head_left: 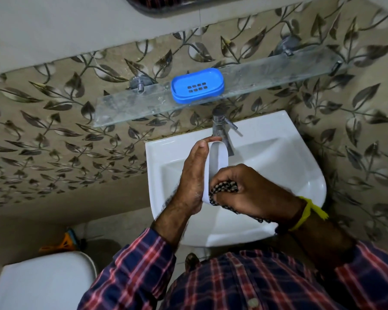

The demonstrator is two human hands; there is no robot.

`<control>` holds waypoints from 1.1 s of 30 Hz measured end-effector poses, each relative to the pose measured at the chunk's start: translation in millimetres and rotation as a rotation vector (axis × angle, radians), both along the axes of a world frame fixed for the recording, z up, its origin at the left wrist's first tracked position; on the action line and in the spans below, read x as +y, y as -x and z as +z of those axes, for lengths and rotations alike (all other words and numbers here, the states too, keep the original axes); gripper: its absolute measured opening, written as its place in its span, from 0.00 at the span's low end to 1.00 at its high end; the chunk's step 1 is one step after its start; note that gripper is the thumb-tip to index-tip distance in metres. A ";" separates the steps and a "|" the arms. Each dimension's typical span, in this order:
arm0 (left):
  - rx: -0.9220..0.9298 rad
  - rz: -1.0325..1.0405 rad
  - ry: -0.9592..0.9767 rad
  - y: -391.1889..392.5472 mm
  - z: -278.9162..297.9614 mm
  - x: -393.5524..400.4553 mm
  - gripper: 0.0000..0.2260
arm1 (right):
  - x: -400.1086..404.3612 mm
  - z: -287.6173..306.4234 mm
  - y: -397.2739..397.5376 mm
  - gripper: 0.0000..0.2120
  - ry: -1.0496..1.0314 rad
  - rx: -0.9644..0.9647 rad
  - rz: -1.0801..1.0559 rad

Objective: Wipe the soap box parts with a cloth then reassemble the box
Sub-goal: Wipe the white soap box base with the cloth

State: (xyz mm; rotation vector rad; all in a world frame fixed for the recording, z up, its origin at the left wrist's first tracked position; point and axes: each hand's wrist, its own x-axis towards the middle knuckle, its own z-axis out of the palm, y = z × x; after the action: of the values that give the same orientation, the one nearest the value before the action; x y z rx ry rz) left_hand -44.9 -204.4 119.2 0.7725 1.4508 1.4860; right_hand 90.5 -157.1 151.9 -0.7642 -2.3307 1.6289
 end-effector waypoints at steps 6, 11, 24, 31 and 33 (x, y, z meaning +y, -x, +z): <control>-0.114 0.085 0.126 13.7 6.3 4.0 0.22 | -2.3 -9.4 0.0 0.13 -0.199 0.017 0.081; -0.388 0.117 0.360 10.7 4.2 9.1 0.28 | -16.0 -26.0 1.2 0.08 -0.455 0.083 -0.135; 0.610 -0.041 -0.354 -6.7 -42.5 -8.8 0.25 | 16.2 -29.3 8.9 0.12 0.606 0.367 -0.455; 0.310 0.029 -0.187 -0.5 -25.5 -4.5 0.27 | 8.1 -22.0 13.8 0.10 0.394 0.335 -0.330; 0.263 0.027 -0.161 -0.7 -20.1 0.1 0.31 | 13.5 -17.5 15.1 0.09 0.357 0.330 -0.346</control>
State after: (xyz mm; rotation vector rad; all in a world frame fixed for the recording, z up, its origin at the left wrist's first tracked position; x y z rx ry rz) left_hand -44.1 -204.3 99.1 1.0843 1.5514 1.5814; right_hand 75.4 -143.6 134.4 -0.8319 -1.6058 1.8590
